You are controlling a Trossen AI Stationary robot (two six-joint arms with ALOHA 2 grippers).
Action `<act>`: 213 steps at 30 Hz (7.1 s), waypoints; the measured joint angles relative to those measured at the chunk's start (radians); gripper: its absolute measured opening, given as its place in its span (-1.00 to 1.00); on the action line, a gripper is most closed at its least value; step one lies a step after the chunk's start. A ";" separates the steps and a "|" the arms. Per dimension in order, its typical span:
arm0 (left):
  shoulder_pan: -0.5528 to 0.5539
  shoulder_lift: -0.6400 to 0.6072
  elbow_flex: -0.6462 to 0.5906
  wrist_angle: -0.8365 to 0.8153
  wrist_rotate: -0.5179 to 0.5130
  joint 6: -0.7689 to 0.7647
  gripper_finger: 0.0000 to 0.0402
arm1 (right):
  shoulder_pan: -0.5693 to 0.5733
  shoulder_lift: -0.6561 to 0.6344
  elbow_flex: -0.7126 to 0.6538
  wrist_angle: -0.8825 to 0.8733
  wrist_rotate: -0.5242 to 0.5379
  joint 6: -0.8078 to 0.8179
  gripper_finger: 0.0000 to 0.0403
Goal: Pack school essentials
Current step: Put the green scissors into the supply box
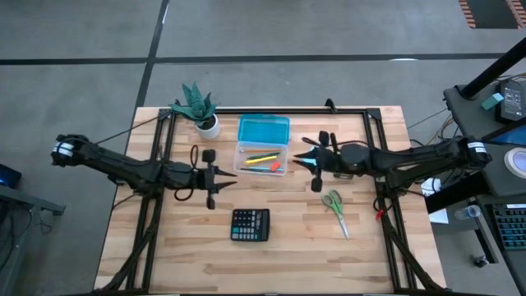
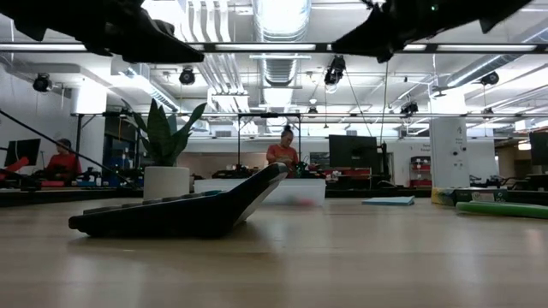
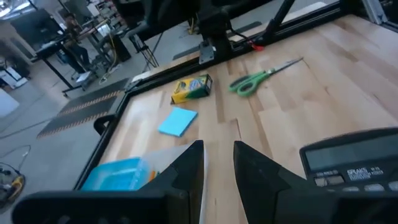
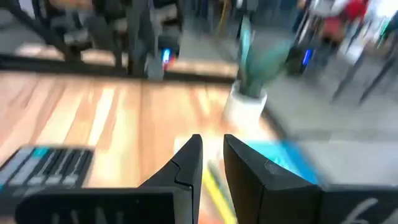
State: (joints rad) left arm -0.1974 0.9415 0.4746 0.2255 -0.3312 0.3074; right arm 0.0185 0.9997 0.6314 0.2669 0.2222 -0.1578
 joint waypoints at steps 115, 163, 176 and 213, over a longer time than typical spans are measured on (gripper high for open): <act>0.008 -0.117 -0.081 0.166 -0.332 0.197 -0.65 | 0.151 0.351 0.144 -1.019 -0.178 1.125 -0.67; 0.008 -0.104 -0.082 0.185 -0.331 0.200 -0.65 | -0.078 0.630 0.230 0.537 0.262 -0.002 -0.66; 0.008 -0.099 -0.082 0.187 -0.331 0.203 -0.65 | -0.117 0.638 0.512 -0.120 0.213 -0.094 -0.66; 0.008 -0.054 -0.082 0.186 -0.329 0.184 -0.65 | -0.079 0.591 0.447 -0.216 0.202 -0.022 -0.09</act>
State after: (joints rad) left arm -0.1894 0.8873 0.3927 0.4118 -0.6604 0.4914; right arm -0.0607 1.5908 1.0780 0.0505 0.4246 -0.1798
